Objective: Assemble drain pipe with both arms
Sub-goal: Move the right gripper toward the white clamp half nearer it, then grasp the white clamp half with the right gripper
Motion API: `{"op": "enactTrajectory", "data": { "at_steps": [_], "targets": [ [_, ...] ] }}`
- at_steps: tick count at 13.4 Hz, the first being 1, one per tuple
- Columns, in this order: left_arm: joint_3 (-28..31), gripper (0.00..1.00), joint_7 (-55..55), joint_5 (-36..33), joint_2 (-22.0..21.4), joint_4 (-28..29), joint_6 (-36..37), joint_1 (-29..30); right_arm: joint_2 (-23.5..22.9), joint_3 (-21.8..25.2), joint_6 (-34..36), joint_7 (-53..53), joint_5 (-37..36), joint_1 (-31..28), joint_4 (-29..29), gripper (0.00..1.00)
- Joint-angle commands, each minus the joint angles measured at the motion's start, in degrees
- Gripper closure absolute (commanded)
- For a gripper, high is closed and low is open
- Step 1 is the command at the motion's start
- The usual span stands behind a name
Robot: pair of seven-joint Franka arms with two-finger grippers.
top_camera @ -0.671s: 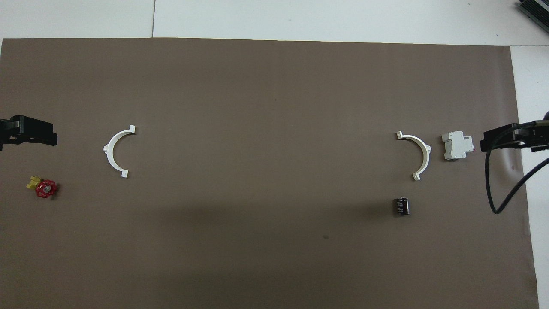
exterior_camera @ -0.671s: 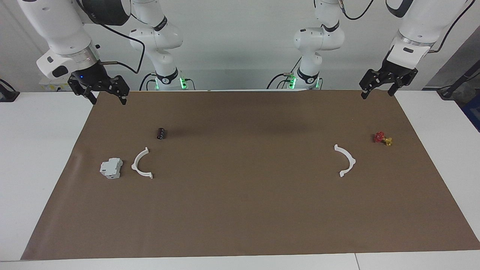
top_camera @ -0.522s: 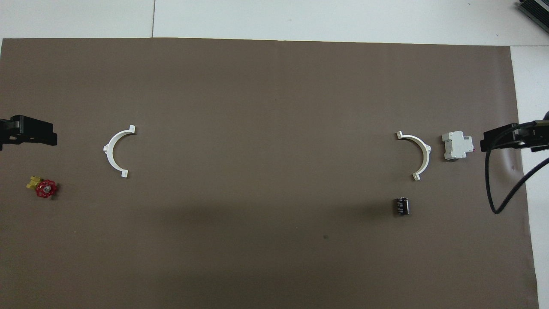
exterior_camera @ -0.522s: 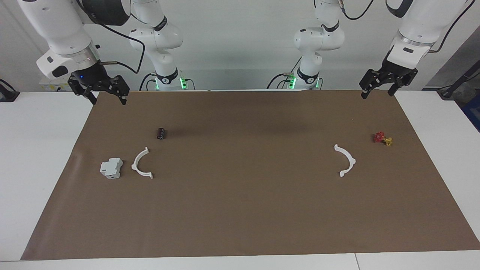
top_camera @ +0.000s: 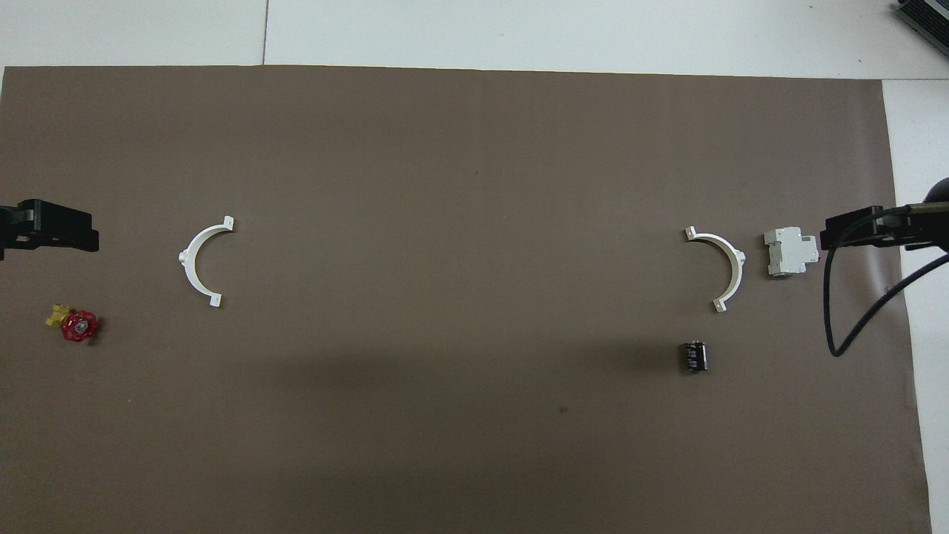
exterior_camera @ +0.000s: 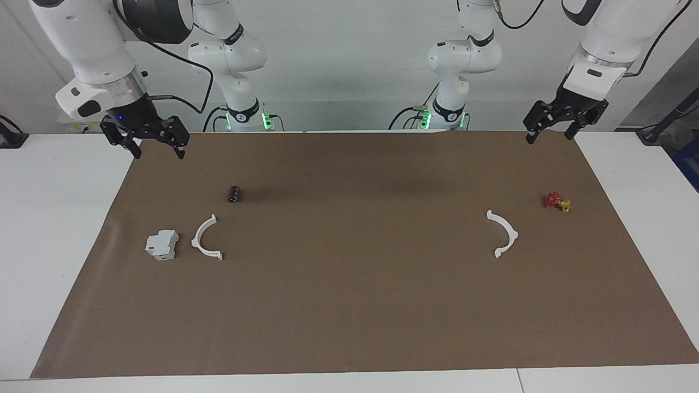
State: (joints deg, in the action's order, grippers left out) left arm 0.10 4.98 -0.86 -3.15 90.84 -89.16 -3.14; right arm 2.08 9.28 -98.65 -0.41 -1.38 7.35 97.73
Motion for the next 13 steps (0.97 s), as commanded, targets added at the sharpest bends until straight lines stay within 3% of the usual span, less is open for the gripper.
{"op": "enactTrajectory", "data": {
  "at_steps": [1, 3, 7, 10, 13],
  "targets": [
    [-0.2, 0.0, -0.2, -1.1, -1.1, 1.2, -0.5, 0.4, 3.4, -0.2, -11.0, -2.3, 0.2, 0.1, 11.8, 0.0],
    [-0.2, 0.0, -0.2, -1.1, -1.1, 1.2, -0.5, 0.3, 0.2, -0.2, -20.4, -9.7, 0.8, 0.0, 16.5, 0.0],
    [-0.2, 0.0, -0.1, -1.1, -1.1, 1.2, -0.5, 0.4, -11.0, -0.1, -31.0, -30.7, 7.7, -0.8, 17.9, 0.0],
    [-0.2, 0.0, -0.2, -1.1, -1.2, 1.2, -0.5, 0.4, -15.2, -0.2, -36.9, -37.0, 8.1, -3.2, 20.0, 0.0],
    [-0.2, 0.0, -0.1, -1.1, -1.1, 1.2, -0.5, 0.4, -15.3, -0.2, -39.2, -37.5, 8.1, -3.2, 22.7, 0.01]
  ]
}}
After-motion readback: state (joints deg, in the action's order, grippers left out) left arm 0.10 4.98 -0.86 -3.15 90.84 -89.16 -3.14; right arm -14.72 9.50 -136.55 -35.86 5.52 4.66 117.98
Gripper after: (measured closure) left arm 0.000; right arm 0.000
